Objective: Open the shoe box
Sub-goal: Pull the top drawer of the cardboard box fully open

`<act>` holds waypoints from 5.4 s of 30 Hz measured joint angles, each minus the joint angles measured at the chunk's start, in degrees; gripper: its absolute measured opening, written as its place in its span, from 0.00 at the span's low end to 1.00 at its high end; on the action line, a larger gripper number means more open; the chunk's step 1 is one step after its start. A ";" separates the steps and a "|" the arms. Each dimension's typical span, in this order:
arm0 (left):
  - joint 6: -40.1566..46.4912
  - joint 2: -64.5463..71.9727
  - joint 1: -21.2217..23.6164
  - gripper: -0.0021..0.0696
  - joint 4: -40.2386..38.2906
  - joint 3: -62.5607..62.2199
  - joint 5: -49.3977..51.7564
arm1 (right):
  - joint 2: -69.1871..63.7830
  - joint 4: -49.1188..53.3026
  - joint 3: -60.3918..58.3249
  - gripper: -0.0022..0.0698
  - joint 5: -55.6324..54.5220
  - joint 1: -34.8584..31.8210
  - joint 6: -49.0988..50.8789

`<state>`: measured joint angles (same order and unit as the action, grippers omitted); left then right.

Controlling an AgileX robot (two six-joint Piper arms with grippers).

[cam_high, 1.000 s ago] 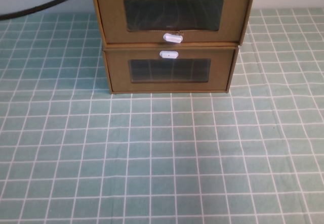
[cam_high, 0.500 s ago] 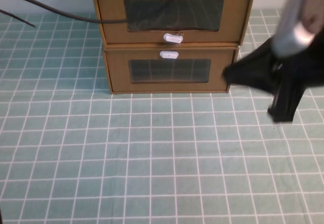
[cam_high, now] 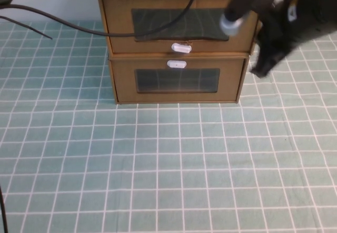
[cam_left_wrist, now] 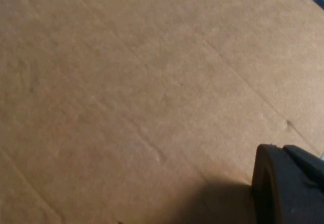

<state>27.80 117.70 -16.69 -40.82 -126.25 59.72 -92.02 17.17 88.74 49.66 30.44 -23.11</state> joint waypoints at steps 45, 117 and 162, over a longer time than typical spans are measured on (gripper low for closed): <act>0.04 0.11 0.22 0.02 -0.73 -0.20 1.21 | -17.82 77.89 -8.29 0.53 -19.34 15.07 63.43; -3.37 3.54 0.27 0.02 1.77 -6.98 6.23 | -24.57 77.19 -0.51 0.45 -10.65 16.54 68.44; -3.39 3.68 1.35 0.02 0.79 -6.98 6.36 | -18.82 76.71 -13.51 0.05 -4.34 21.62 77.38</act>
<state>24.41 121.37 -15.34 -40.03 -133.23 66.08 -110.84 93.88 75.23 45.32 52.06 54.27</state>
